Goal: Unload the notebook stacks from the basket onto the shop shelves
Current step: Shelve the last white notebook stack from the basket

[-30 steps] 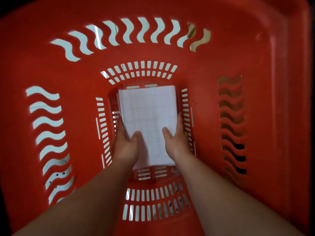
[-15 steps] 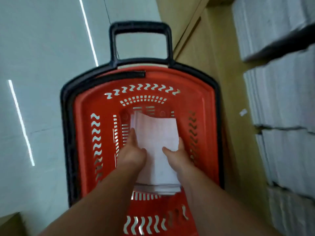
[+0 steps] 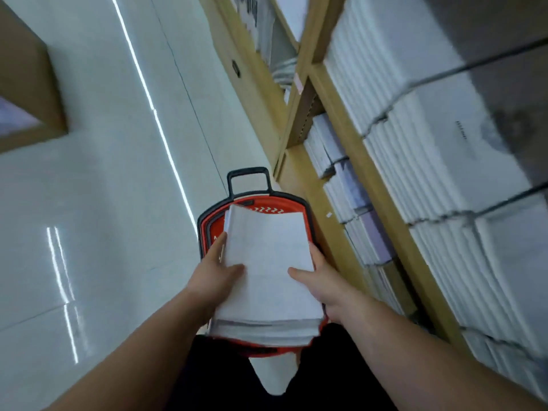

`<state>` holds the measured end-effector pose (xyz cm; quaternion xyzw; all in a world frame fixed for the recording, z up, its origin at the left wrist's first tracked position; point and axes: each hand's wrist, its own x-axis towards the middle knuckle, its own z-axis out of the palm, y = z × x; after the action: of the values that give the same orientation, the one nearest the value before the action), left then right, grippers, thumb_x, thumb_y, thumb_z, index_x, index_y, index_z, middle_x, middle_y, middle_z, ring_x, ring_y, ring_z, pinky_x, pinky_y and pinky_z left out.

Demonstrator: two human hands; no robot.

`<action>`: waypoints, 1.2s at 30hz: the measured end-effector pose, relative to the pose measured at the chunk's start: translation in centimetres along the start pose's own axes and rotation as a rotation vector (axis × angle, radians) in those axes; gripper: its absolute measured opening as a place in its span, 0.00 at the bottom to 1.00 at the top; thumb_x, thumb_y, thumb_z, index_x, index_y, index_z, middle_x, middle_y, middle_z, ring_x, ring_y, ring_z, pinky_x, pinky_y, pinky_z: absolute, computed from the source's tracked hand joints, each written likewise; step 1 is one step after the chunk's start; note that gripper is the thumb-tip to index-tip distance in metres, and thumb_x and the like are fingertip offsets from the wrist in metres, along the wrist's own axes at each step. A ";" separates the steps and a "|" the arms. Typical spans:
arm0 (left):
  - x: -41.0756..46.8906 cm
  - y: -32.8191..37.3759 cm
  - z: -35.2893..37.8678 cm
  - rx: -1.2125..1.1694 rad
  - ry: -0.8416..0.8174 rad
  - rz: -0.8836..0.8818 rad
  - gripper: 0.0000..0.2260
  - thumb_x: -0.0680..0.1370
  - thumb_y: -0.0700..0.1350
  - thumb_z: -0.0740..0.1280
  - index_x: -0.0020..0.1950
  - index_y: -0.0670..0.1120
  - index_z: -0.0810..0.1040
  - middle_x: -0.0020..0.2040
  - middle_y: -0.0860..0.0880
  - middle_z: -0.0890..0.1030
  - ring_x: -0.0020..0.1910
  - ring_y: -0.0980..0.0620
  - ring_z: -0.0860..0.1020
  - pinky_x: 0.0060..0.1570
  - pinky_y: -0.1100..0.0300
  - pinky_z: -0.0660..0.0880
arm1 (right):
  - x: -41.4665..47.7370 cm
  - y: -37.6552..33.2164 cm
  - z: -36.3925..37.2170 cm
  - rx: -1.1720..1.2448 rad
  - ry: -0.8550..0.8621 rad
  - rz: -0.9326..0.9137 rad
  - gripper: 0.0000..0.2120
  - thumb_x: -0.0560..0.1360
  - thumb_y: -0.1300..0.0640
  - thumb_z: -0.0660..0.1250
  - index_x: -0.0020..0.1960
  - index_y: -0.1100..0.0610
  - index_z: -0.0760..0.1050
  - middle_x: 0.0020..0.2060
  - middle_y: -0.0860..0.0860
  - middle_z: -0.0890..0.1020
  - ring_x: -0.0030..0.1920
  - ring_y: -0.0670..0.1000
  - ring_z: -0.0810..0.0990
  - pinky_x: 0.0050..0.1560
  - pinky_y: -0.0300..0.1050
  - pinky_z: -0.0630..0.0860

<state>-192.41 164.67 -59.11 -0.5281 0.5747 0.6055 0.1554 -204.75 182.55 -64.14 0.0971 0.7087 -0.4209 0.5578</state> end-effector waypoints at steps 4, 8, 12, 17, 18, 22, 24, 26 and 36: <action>-7.9 2.1 -3.6 -0.156 -0.038 0.101 0.25 0.80 0.35 0.65 0.64 0.66 0.71 0.53 0.53 0.84 0.49 0.48 0.85 0.46 0.53 0.83 | -8.8 -4.1 1.0 0.027 -0.047 -0.160 0.32 0.79 0.63 0.71 0.72 0.37 0.64 0.58 0.45 0.83 0.57 0.49 0.84 0.55 0.49 0.82; -11.9 3.6 -6.7 -0.206 -0.077 0.201 0.27 0.80 0.37 0.66 0.71 0.63 0.69 0.57 0.50 0.84 0.47 0.48 0.86 0.36 0.57 0.82 | -15.1 -6.3 3.1 0.120 0.024 -0.278 0.28 0.79 0.61 0.70 0.71 0.38 0.67 0.59 0.44 0.82 0.58 0.50 0.83 0.57 0.50 0.81; -14.2 5.9 -8.5 -0.165 -0.201 0.324 0.27 0.80 0.35 0.66 0.74 0.59 0.68 0.57 0.50 0.83 0.49 0.46 0.85 0.36 0.57 0.83 | -19.8 -5.3 5.2 0.271 0.185 -0.373 0.30 0.77 0.59 0.73 0.74 0.41 0.69 0.62 0.45 0.82 0.61 0.52 0.83 0.64 0.57 0.79; -17.8 8.2 -6.4 -0.041 -0.385 0.419 0.29 0.79 0.36 0.68 0.76 0.56 0.68 0.56 0.48 0.83 0.41 0.49 0.86 0.36 0.55 0.82 | -25.8 -1.3 5.1 0.553 0.361 -0.443 0.30 0.75 0.60 0.75 0.71 0.39 0.72 0.59 0.44 0.83 0.58 0.55 0.85 0.63 0.62 0.79; -18.6 8.6 -5.7 -0.018 -0.415 0.439 0.28 0.77 0.37 0.71 0.73 0.58 0.70 0.57 0.48 0.84 0.44 0.47 0.86 0.42 0.52 0.83 | -27.0 -0.3 4.9 0.618 0.402 -0.469 0.30 0.75 0.61 0.74 0.72 0.40 0.72 0.59 0.45 0.84 0.57 0.55 0.85 0.63 0.61 0.79; -22.2 9.2 -1.9 0.104 -0.555 0.517 0.35 0.70 0.43 0.77 0.73 0.63 0.71 0.57 0.49 0.85 0.50 0.42 0.86 0.55 0.40 0.80 | -31.3 5.1 4.1 0.872 0.518 -0.505 0.34 0.75 0.60 0.74 0.74 0.39 0.66 0.56 0.46 0.86 0.53 0.53 0.87 0.56 0.53 0.82; -24.1 9.1 0.3 0.144 -0.640 0.561 0.32 0.76 0.38 0.74 0.74 0.62 0.69 0.55 0.48 0.86 0.49 0.43 0.86 0.50 0.44 0.83 | -33.1 7.5 3.8 0.992 0.471 -0.530 0.31 0.76 0.58 0.72 0.75 0.43 0.66 0.59 0.51 0.86 0.55 0.56 0.86 0.55 0.55 0.83; -25.9 8.5 2.6 0.194 -0.694 0.588 0.30 0.77 0.37 0.72 0.74 0.62 0.70 0.55 0.46 0.86 0.48 0.44 0.86 0.46 0.47 0.84 | -34.8 9.6 3.3 1.067 0.460 -0.555 0.25 0.78 0.59 0.70 0.72 0.45 0.70 0.58 0.52 0.86 0.55 0.56 0.86 0.52 0.55 0.84; -31.2 4.8 13.0 0.354 -0.750 0.617 0.32 0.78 0.32 0.68 0.74 0.62 0.69 0.50 0.49 0.87 0.48 0.44 0.86 0.49 0.45 0.83 | -39.8 18.5 -2.9 0.963 0.699 -0.659 0.32 0.77 0.62 0.73 0.75 0.40 0.68 0.58 0.46 0.86 0.55 0.51 0.86 0.51 0.50 0.84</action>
<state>-189.93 187.52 -33.84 -0.0461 0.7022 0.6643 0.2519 -181.30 209.41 -38.39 0.2439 0.5736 -0.7813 0.0333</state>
